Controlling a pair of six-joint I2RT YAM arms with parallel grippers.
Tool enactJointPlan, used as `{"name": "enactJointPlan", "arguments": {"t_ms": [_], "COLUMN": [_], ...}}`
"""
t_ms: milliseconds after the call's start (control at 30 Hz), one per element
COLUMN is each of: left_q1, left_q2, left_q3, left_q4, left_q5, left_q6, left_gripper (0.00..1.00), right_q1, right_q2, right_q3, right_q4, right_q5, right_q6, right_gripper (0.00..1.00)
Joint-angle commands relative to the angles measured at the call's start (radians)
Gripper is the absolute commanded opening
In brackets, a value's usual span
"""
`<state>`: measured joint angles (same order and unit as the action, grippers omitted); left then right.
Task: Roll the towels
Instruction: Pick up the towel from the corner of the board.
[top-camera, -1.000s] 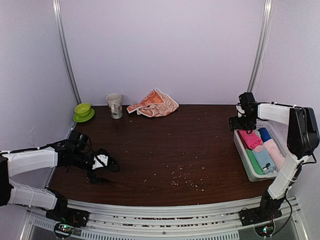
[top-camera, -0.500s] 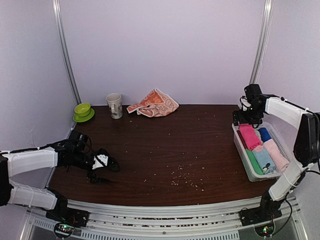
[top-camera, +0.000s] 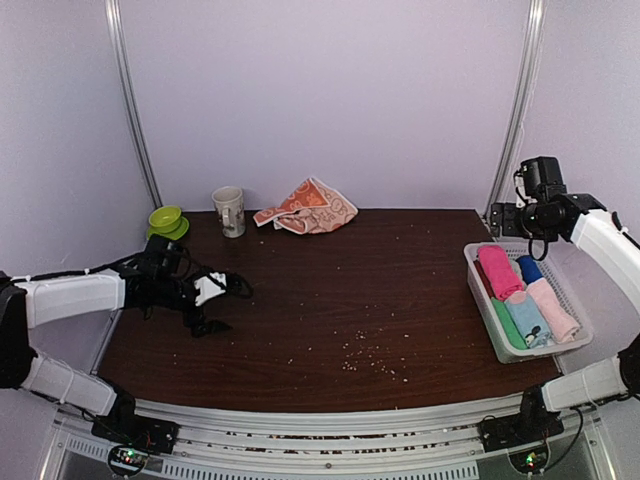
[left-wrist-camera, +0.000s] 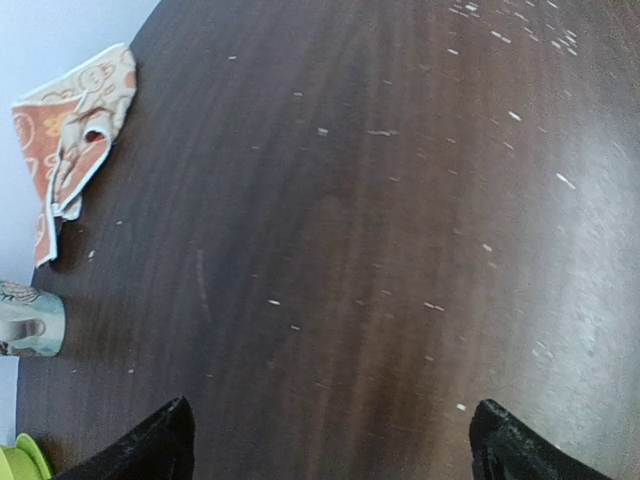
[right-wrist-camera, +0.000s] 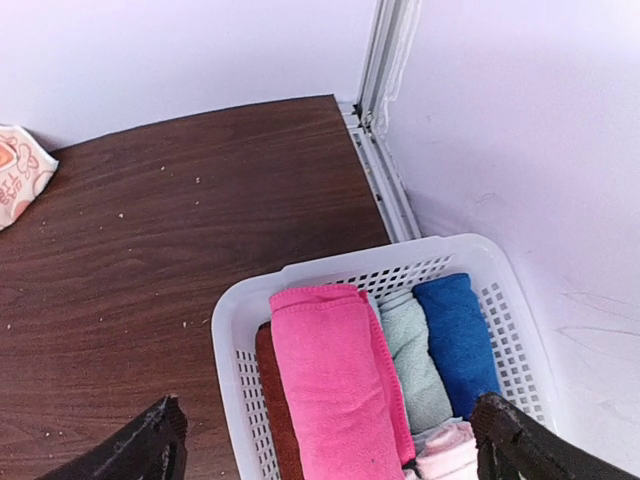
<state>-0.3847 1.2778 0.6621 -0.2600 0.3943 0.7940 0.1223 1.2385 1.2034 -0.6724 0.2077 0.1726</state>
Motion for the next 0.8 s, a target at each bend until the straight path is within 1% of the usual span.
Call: {"name": "enactJointPlan", "arguments": {"t_ms": [0, 33, 67, 167, 267, 367, 433, 500, 567, 633, 767], "left_q1": [0.009, 0.009, 0.009, 0.009, 0.009, 0.009, 0.008, 0.008, 0.006, 0.002, -0.006], "left_q2": [0.15, 0.194, 0.243, 0.4, 0.584, 0.766, 0.877, 0.984, 1.049, 1.101, 1.174], "left_q3": [0.238, 0.298, 0.362, 0.592, 0.834, 1.083, 1.239, 1.359, 1.43, 1.467, 1.457], "left_q4": [0.05, 0.046, 0.044, 0.029, -0.013, -0.073, -0.122, -0.149, -0.143, -0.122, -0.018], "left_q5": [-0.075, -0.087, -0.101, -0.153, -0.211, -0.238, -0.241, -0.257, -0.307, -0.354, -0.448], "left_q6": [-0.174, -0.199, -0.224, -0.279, -0.31, -0.293, -0.261, -0.223, -0.185, -0.13, -0.025], "left_gripper": [0.98, 0.98, 0.98, 0.98, 0.98, 0.98, 0.98, 0.98, 0.98, 0.98, 0.95], "right_q1": [0.043, 0.05, 0.051, 0.05, 0.05, 0.058, 0.08, 0.107, 0.143, 0.174, 0.251], "right_q2": [0.005, -0.005, -0.028, -0.119, -0.201, -0.195, -0.172, -0.163, -0.161, -0.158, -0.125], "right_q3": [0.065, 0.061, 0.029, -0.075, -0.159, -0.157, -0.145, -0.142, -0.148, -0.157, -0.177], "right_q4": [-0.08, -0.071, -0.021, 0.157, 0.267, 0.265, 0.238, 0.228, 0.238, 0.266, 0.327], "right_q5": [0.183, 0.189, 0.165, -0.004, -0.074, -0.146, -0.123, -0.076, -0.053, -0.042, -0.022], "right_q6": [0.043, 0.029, 0.025, 0.061, 0.115, 0.113, 0.098, 0.092, 0.097, 0.108, 0.119], "right_gripper": [1.0, 1.0, 1.0, 1.0, 1.0, 1.0, 1.0, 1.0, 1.0, 1.0, 1.0]}}
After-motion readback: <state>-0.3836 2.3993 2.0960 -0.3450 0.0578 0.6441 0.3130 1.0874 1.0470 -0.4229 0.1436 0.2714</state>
